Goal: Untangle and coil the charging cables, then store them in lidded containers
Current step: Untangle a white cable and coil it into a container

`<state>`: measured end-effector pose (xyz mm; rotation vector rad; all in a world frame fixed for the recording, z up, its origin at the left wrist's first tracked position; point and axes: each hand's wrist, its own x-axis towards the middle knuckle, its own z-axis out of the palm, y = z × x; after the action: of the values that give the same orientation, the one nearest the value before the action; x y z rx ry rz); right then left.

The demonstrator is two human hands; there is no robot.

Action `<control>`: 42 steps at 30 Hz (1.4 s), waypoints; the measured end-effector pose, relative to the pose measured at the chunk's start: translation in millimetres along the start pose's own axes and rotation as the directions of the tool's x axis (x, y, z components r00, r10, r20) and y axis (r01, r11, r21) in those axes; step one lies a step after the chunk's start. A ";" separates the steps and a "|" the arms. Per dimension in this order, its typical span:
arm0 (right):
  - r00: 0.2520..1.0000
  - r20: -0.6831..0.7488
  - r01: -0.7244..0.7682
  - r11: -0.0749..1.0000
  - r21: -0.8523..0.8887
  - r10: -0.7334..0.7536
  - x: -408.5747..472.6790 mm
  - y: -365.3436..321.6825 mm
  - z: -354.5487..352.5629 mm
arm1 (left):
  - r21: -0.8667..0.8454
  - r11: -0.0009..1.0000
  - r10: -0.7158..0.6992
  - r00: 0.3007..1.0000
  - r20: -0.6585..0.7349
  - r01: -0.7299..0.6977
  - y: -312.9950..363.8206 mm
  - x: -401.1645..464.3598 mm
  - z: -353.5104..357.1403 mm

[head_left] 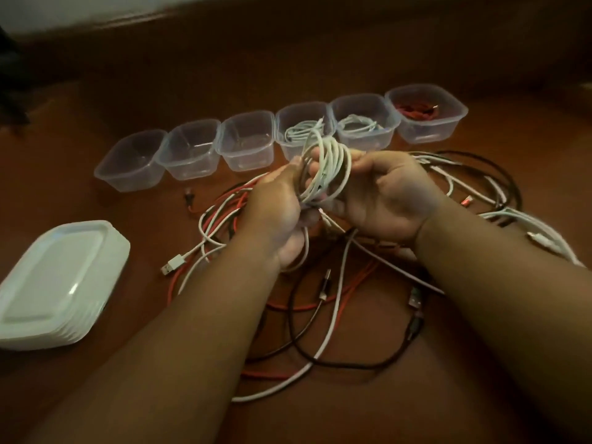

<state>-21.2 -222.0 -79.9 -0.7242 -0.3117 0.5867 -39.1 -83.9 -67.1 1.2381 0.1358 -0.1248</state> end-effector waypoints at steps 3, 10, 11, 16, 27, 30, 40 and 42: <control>0.998 -0.048 0.022 0.992 -0.125 -0.028 2.3 1.3 -3.2 | 0.042 0.999 -0.033 0.999 0.029 0.032 -3.4 2.6 -0.7; 0.975 -0.117 0.114 0.881 -0.459 -0.187 0.4 7.2 1.6 | 0.075 0.997 0.003 1.000 0.022 -0.004 -7.6 2.1 -2.8; 0.963 -0.121 0.130 0.807 -0.576 -0.241 -0.4 9.0 2.6 | 0.083 0.996 0.004 1.000 0.027 -0.006 -6.9 0.0 -2.4; 0.869 -0.060 0.152 0.381 -0.912 -0.491 -4.7 11.5 8.2 | 0.129 0.990 0.060 0.998 0.022 -0.062 -1.6 -10.4 0.3; 0.890 -0.180 -0.015 0.367 -0.930 -0.419 -10.2 13.6 20.6 | 0.599 0.665 0.551 0.834 0.010 -0.447 -13.1 1.9 -11.7; 0.855 -0.223 -0.100 0.273 -0.957 -0.468 -9.2 12.1 21.8 | 0.531 0.735 0.497 0.868 0.000 -0.421 -15.0 -0.4 -7.5; 0.854 -0.247 -0.059 0.385 -0.921 -0.458 -9.1 7.4 21.6 | 0.351 0.838 0.434 0.900 0.037 -0.419 -6.1 -4.0 -7.1; 0.872 -0.250 -0.001 0.509 -0.861 -0.420 -9.4 5.9 20.2 | 0.283 0.870 0.420 0.908 0.002 -0.403 -4.9 -4.1 -8.1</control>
<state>-40.3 -213.4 -70.2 -1.7273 -0.2519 -0.0487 -44.2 -77.7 -73.6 1.5268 -0.1019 0.2757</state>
